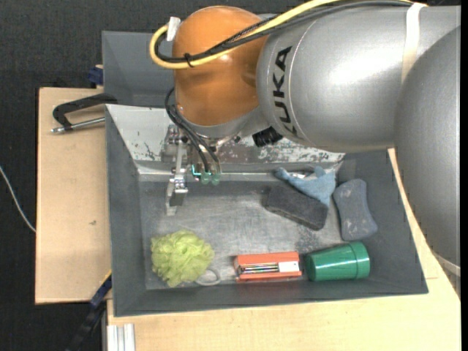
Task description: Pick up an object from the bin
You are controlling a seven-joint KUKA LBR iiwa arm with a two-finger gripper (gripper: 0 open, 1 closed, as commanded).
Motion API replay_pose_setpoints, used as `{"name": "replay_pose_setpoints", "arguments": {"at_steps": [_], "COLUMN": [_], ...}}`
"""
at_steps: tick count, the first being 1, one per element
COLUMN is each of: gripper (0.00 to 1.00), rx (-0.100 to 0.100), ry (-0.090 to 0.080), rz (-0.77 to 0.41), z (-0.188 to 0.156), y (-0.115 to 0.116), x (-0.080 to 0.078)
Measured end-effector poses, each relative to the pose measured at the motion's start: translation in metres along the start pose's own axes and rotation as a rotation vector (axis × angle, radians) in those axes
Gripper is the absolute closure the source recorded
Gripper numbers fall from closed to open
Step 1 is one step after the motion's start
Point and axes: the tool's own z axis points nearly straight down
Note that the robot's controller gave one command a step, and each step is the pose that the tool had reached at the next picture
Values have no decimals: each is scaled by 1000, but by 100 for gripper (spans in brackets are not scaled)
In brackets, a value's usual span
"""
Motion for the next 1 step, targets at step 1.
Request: {"name": "replay_pose_setpoints", "arguments": {"at_steps": [1], "gripper": [0], "rx": [-2], "ry": [-8], "rz": [3], "z": [-5], "y": [-1], "x": [-2]}}
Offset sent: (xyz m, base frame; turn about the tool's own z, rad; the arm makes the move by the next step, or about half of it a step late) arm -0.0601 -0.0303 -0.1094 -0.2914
